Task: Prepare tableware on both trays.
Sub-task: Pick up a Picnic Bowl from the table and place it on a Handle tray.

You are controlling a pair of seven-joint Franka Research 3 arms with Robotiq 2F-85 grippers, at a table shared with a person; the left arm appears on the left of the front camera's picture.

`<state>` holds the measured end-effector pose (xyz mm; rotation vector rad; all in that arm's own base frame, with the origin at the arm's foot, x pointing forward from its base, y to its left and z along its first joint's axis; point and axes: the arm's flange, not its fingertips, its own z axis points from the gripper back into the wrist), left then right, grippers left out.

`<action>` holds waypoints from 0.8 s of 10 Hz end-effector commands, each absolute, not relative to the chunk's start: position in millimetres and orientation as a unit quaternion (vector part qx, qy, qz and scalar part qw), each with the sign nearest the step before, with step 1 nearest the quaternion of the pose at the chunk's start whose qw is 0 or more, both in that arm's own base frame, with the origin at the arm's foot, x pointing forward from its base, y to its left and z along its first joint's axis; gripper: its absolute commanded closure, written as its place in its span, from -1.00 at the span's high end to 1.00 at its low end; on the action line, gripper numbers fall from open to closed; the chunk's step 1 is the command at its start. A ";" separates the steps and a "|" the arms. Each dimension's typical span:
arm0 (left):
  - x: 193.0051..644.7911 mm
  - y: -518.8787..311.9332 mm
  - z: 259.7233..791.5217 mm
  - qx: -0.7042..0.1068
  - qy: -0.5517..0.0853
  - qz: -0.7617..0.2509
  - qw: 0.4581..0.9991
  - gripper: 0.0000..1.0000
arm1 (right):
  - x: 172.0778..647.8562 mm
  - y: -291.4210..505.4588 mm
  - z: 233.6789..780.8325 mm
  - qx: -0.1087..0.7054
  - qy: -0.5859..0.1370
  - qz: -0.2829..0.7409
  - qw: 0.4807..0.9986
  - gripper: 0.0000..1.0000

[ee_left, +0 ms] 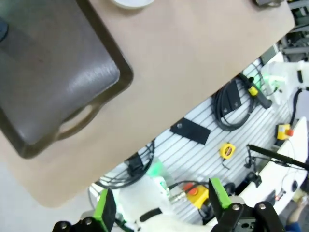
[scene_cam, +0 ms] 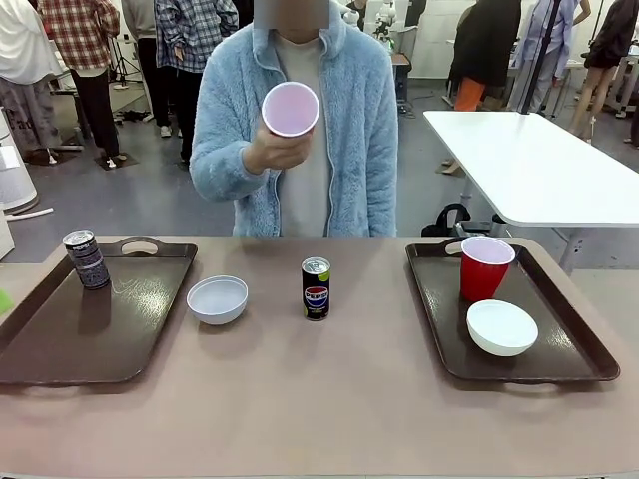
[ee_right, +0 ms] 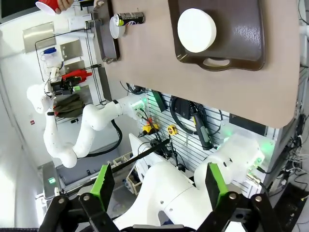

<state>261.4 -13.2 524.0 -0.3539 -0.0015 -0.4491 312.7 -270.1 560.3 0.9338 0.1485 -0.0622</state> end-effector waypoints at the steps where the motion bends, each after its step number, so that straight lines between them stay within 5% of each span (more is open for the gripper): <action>1: 255.4 -11.7 527.8 -0.173 -0.002 -0.225 0.959 1.00 | 309.1 -269.0 561.0 0.449 0.072 -0.027 0.890 0.97; 8: 326.4 -61.3 487.1 -0.085 -0.037 -0.202 0.975 1.00 | 309.1 -269.0 561.0 0.449 0.072 -0.027 0.890 0.97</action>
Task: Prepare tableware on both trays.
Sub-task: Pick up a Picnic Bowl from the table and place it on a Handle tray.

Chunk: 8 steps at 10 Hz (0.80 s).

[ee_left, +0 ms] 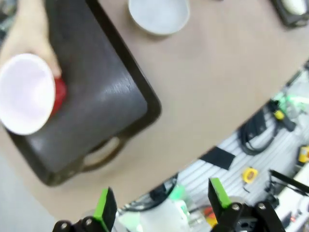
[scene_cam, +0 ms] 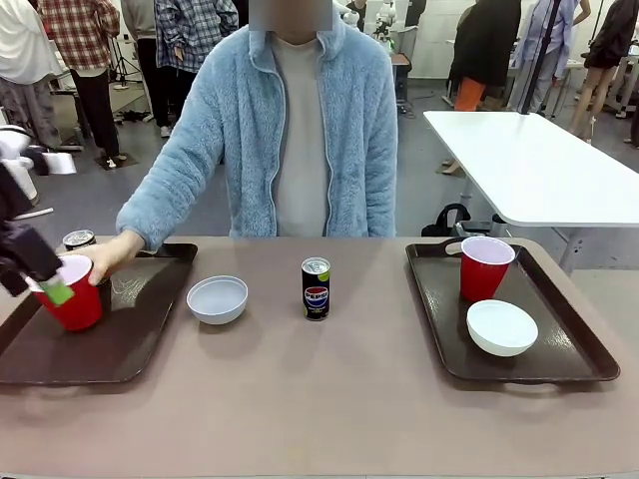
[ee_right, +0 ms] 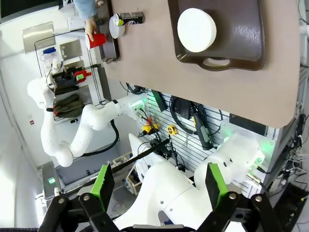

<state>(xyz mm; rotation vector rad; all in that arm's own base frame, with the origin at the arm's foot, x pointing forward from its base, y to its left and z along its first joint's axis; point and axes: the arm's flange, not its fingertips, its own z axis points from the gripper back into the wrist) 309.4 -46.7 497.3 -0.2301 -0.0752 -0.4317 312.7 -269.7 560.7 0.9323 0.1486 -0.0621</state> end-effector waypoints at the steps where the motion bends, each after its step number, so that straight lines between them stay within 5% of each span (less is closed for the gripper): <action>1: 345.4 -75.3 476.6 -0.054 -0.047 -0.203 0.977 1.00 | 309.1 -269.0 561.0 0.449 0.072 -0.027 0.890 0.97; 8: 423.5 -159.2 429.8 0.007 -0.125 -0.160 0.979 1.00 | 309.1 -269.0 561.0 0.449 0.072 -0.027 0.890 0.97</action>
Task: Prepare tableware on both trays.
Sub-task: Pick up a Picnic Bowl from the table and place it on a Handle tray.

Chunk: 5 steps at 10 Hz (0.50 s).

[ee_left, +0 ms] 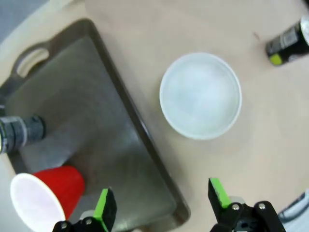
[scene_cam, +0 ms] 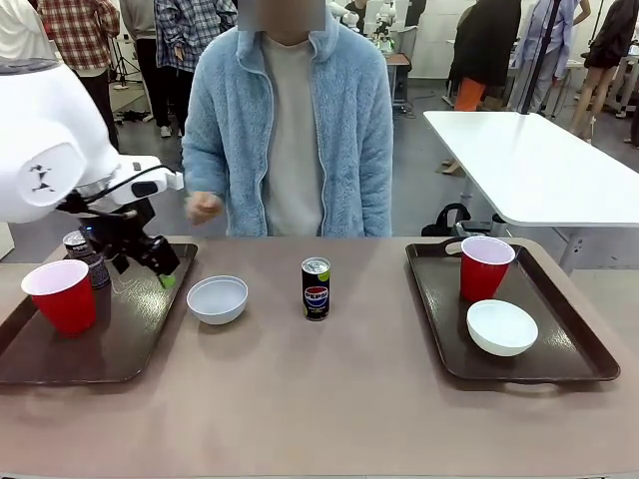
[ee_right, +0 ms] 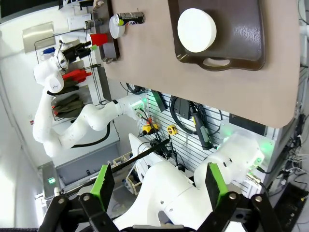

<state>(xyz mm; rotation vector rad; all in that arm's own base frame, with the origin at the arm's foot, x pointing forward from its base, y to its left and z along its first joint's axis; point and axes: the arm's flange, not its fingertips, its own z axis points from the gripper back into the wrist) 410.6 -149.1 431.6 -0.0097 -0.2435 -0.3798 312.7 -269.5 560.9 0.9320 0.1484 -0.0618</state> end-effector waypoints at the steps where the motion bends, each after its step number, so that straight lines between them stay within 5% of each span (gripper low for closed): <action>1: 431.7 -165.8 428.4 -0.008 -0.132 -0.137 0.982 1.00 | 309.1 -269.0 561.0 0.449 0.072 -0.027 0.890 0.97; 3: 415.9 -150.4 454.5 -0.076 -0.076 -0.108 0.988 1.00 | 309.1 -269.0 561.0 0.449 0.072 -0.027 0.890 0.97; 5: 430.8 -158.9 429.5 -0.019 -0.123 -0.150 0.981 1.00 | 309.1 -269.0 561.0 0.449 0.072 -0.027 0.890 0.97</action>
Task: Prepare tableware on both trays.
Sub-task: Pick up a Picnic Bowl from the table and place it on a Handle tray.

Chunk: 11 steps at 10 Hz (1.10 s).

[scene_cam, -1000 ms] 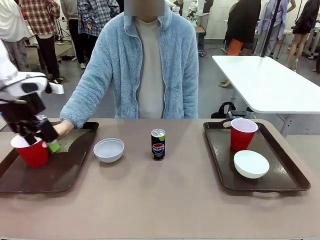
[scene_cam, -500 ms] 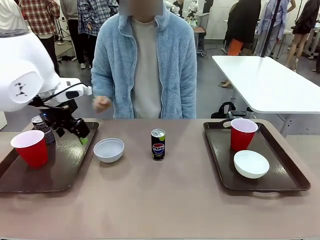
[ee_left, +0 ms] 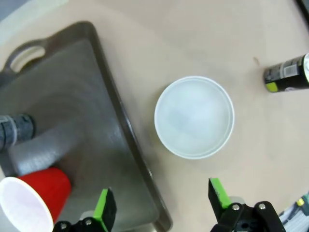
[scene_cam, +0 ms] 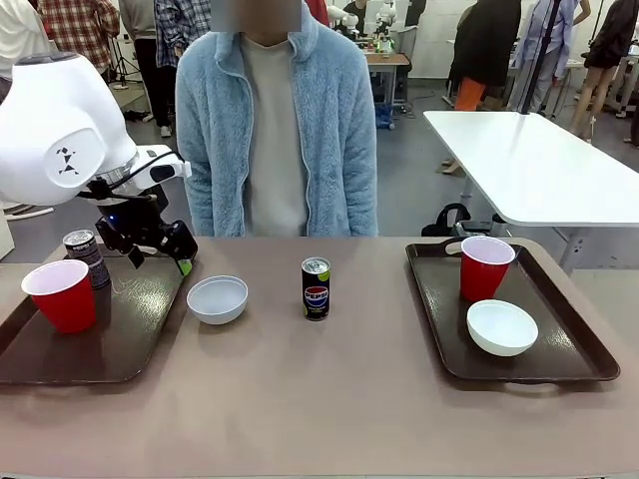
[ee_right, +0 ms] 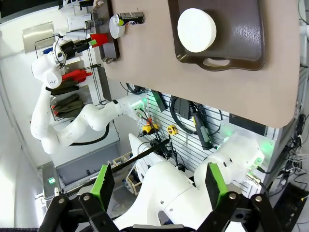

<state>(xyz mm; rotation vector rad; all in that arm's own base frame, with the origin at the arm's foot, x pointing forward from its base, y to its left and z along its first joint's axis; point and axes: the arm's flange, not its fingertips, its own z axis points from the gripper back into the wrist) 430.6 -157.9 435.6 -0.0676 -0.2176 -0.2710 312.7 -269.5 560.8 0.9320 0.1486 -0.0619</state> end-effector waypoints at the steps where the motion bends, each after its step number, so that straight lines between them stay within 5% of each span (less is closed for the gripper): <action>1: 430.0 -157.3 437.2 -0.039 -0.106 -0.129 0.985 1.00 | 309.1 -269.0 561.0 0.449 0.072 -0.027 0.890 0.97; 11: 490.0 -190.3 356.4 -0.034 -0.068 -0.076 0.994 1.00 | 309.1 -269.0 561.0 0.449 0.072 -0.027 0.890 0.97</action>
